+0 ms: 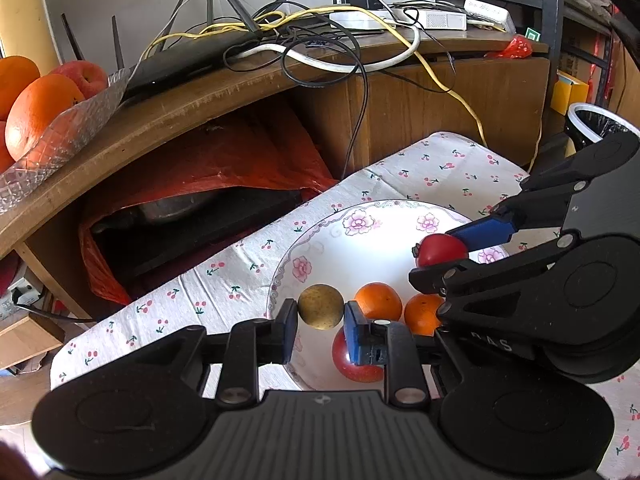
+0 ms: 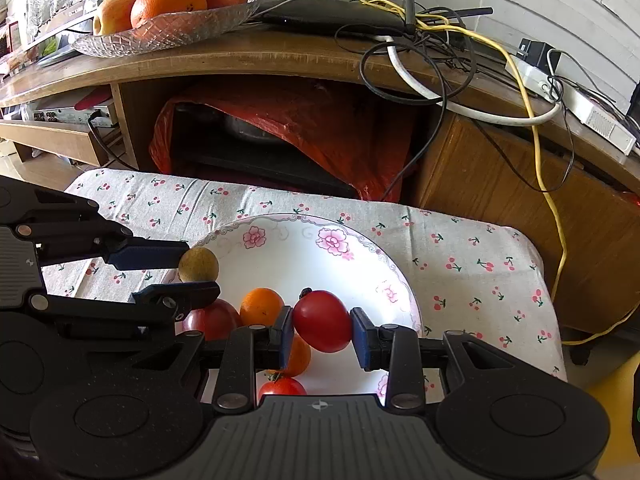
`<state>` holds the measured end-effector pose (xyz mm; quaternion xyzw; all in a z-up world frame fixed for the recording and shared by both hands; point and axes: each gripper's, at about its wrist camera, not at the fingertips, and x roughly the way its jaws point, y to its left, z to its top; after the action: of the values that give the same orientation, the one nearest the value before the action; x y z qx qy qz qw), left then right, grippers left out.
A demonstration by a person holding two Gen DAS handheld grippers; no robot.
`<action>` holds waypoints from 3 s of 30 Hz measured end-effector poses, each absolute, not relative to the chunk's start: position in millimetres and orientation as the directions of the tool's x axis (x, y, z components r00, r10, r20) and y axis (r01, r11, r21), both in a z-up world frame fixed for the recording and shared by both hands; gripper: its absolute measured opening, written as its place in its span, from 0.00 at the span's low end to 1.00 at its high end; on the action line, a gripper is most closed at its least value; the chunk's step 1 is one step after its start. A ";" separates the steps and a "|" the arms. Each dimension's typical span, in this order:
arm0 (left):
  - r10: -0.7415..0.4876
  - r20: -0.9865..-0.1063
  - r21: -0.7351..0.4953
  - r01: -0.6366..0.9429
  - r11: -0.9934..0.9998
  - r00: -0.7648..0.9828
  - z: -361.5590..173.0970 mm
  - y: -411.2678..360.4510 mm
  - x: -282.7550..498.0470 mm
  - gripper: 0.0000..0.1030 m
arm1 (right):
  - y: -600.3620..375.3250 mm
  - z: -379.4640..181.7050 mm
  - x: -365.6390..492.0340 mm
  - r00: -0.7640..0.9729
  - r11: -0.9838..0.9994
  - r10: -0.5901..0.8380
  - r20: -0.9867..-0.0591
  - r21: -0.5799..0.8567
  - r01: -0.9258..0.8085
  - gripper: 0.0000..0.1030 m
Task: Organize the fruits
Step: 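Carry the kiwi and red tomato over the white bowl with both tools, then open left tool to drop the kiwi while right tool releases the tomato, then grasp the loose orange with left tool while right tool grasps the second kiwi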
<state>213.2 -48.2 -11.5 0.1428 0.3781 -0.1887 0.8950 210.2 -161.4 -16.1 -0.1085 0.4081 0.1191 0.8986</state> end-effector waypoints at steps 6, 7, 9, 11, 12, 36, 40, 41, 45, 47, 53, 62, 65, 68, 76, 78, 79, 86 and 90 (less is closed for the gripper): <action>-0.232 -0.728 0.120 0.454 0.883 0.645 -13.0 -49.8 217.5 0.32 | -161.9 -19.9 213.3 0.637 0.949 0.126 -0.761 -0.095 -0.301 0.28; -0.233 -0.727 0.122 0.456 0.882 0.646 -13.2 -50.4 218.3 0.32 | -162.3 -20.0 213.8 0.637 0.949 0.126 -0.760 -0.094 -0.300 0.28; -0.234 -0.726 0.126 0.460 0.879 0.647 -13.7 -51.8 219.3 0.32 | -163.3 -20.4 214.5 0.639 0.950 0.126 -0.759 -0.093 -0.298 0.28; -0.237 -0.724 0.129 0.464 0.876 0.648 -14.2 -53.1 220.3 0.32 | -164.5 -20.8 215.6 0.640 0.951 0.125 -0.759 -0.092 -0.294 0.28; -0.237 -0.723 0.131 0.466 0.875 0.649 -14.5 -53.6 221.0 0.32 | -164.9 -21.2 216.4 0.640 0.952 0.123 -0.759 -0.092 -0.293 0.28; -0.249 -0.718 0.117 0.464 0.878 0.650 -18.7 -56.9 229.4 0.33 | -171.9 -26.3 223.7 0.645 0.961 0.109 -0.756 -0.087 -0.264 0.28; -0.252 -0.719 0.110 0.465 0.879 0.647 -18.8 -57.5 229.5 0.33 | -172.3 -25.9 223.4 0.649 0.960 0.106 -0.753 -0.092 -0.263 0.29; -0.253 -0.719 0.111 0.466 0.878 0.647 -18.8 -57.8 228.9 0.33 | -172.6 -25.8 223.3 0.649 0.961 0.106 -0.754 -0.091 -0.262 0.29; -0.256 -0.719 0.108 0.467 0.878 0.646 -18.0 -57.4 227.8 0.33 | -174.1 -25.8 222.5 0.651 0.961 0.099 -0.753 -0.097 -0.258 0.33; -0.257 -0.718 0.107 0.468 0.877 0.647 -16.9 -56.8 227.2 0.34 | -175.5 -25.7 222.2 0.652 0.962 0.097 -0.752 -0.097 -0.255 0.34; -0.263 -0.713 0.098 0.464 0.881 0.650 -10.2 -52.3 225.0 0.35 | -177.0 -22.6 220.1 0.657 0.963 0.102 -0.747 -0.091 -0.254 0.36; -0.265 -0.688 0.060 0.417 0.907 0.675 8.5 -33.6 226.2 0.38 | -178.8 -10.6 217.4 0.674 0.967 0.121 -0.729 -0.066 -0.245 0.42; -0.263 -0.690 0.058 0.414 0.908 0.675 10.7 -31.1 224.3 0.38 | -178.2 -7.9 216.4 0.676 0.967 0.127 -0.726 -0.062 -0.249 0.42; -0.263 -0.693 0.063 0.420 0.905 0.671 12.3 -30.8 219.1 0.38 | -177.0 -5.2 213.7 0.679 0.966 0.131 -0.722 -0.061 -0.252 0.42; -0.269 -0.704 0.076 0.446 0.892 0.657 18.1 -27.2 194.6 0.39 | -170.2 5.4 193.2 0.685 0.957 0.144 -0.715 -0.075 -0.280 0.42; -0.263 -0.712 0.083 0.450 0.889 0.651 17.6 -24.8 186.4 0.39 | -168.7 7.4 186.7 0.683 0.956 0.143 -0.716 -0.079 -0.283 0.42; -0.260 -0.716 0.086 0.452 0.888 0.648 16.8 -23.3 182.3 0.39 | -167.9 8.3 182.9 0.682 0.955 0.142 -0.717 -0.081 -0.285 0.42; -0.240 -0.747 0.083 0.445 0.892 0.620 12.6 -9.9 153.3 0.39 | -163.0 10.0 147.9 0.659 0.946 0.148 -0.737 -0.090 -0.313 0.42; -0.232 -0.763 0.081 0.446 0.891 0.603 9.7 -4.0 141.6 0.39 | -160.2 3.6 129.5 0.631 0.942 0.155 -0.760 -0.080 -0.327 0.42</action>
<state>141.6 -4.0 9.7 0.1331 0.4020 -0.1917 0.8854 129.5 -160.2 3.6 -0.1056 0.4080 0.1342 0.8969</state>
